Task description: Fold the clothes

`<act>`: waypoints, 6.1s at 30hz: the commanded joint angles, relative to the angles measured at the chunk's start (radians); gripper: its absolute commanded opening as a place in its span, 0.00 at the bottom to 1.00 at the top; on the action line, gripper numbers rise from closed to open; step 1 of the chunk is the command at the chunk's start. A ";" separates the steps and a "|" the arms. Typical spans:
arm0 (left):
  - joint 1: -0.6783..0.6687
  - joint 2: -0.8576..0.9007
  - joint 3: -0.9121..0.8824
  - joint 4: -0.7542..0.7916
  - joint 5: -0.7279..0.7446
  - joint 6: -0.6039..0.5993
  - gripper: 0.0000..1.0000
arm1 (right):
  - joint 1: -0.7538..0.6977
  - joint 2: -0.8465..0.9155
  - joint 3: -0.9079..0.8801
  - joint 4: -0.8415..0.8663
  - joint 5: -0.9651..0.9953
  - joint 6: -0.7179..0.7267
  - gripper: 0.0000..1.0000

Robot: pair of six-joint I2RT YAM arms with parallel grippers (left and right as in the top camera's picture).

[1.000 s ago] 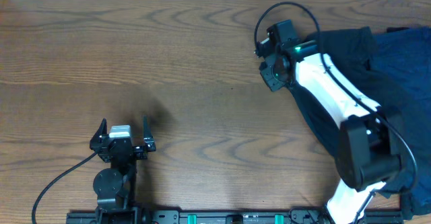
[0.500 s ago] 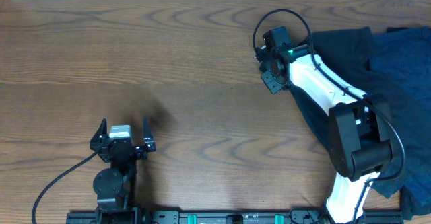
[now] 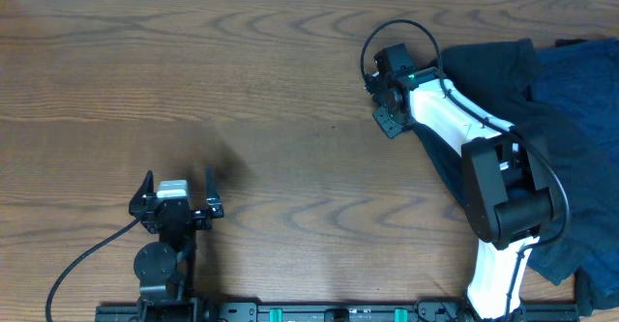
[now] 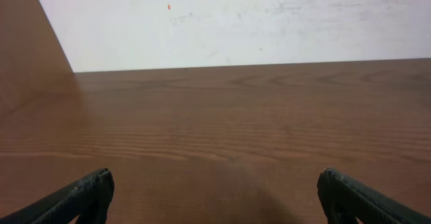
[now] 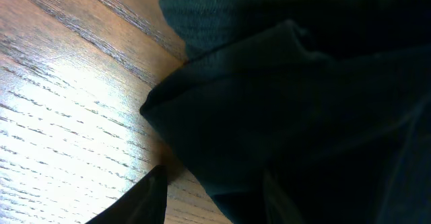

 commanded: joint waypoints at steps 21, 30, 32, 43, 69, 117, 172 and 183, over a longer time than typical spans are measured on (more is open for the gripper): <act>0.004 -0.006 -0.026 -0.026 -0.020 0.009 0.98 | -0.002 0.009 -0.002 0.037 0.002 0.019 0.32; 0.004 -0.006 -0.026 -0.026 -0.020 0.009 0.98 | -0.002 0.009 -0.002 0.043 -0.050 0.023 0.01; 0.004 -0.006 -0.026 -0.026 -0.020 0.009 0.98 | -0.002 0.008 -0.002 0.041 -0.050 0.029 0.01; 0.004 -0.006 -0.026 -0.026 -0.020 0.009 0.98 | -0.002 -0.113 -0.001 -0.008 -0.234 0.075 0.01; 0.004 -0.006 -0.026 -0.026 -0.020 0.009 0.98 | -0.224 -0.100 -0.002 0.005 -0.253 0.071 0.04; 0.004 -0.006 -0.026 -0.026 -0.020 0.009 0.98 | 0.032 -0.077 -0.120 0.022 -0.109 0.581 0.36; 0.004 -0.006 -0.026 -0.026 -0.020 0.009 0.98 | 0.395 -0.037 0.256 -0.341 -0.376 0.478 0.64; 0.004 -0.006 -0.026 -0.026 -0.020 0.009 0.98 | 0.343 -0.036 0.214 -0.290 -0.260 0.492 0.65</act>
